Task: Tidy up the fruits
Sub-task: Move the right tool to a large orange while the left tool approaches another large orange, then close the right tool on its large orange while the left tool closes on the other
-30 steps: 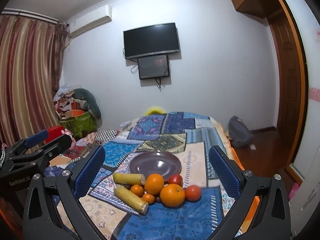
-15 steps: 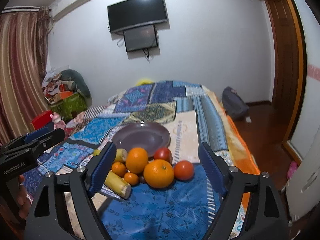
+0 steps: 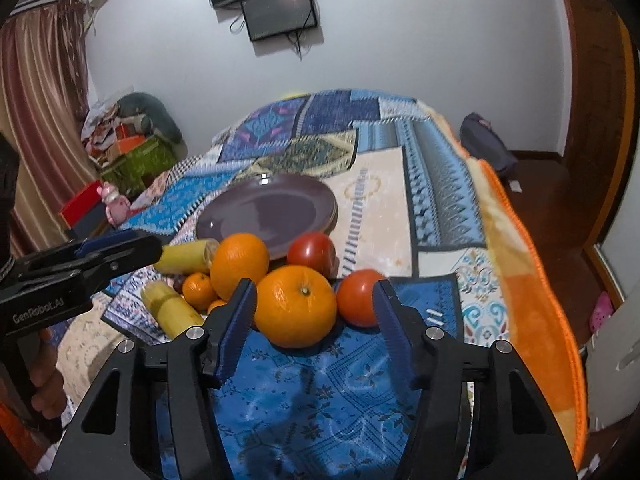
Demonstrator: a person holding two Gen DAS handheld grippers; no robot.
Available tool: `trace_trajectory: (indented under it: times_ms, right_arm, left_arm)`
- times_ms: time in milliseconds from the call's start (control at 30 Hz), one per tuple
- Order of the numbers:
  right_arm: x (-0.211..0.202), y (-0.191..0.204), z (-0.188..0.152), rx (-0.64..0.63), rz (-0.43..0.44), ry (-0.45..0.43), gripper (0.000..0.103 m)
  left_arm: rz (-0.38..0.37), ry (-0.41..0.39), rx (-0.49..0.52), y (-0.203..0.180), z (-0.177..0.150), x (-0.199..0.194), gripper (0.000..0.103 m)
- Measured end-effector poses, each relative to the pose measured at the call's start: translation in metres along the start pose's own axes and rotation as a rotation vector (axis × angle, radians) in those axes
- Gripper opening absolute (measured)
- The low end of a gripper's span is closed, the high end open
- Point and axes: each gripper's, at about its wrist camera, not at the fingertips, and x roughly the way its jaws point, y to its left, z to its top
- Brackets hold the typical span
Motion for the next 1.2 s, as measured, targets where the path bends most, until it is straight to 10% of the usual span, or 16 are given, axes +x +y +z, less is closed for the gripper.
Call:
trace_trajectory:
  times_ms: [533,1200]
  right_arm:
    - [0.049,0.005,-0.01,0.012,0.073,0.176,0.059]
    - [0.054,-0.005,-0.008,0.038,0.088,0.197,0.066]
  left_arm:
    - [-0.035,0.097,-0.005,0.003,-0.012,0.036,0.05]
    - [-0.079,0.165,-0.013,-0.001,-0.006,0.064,0.05]
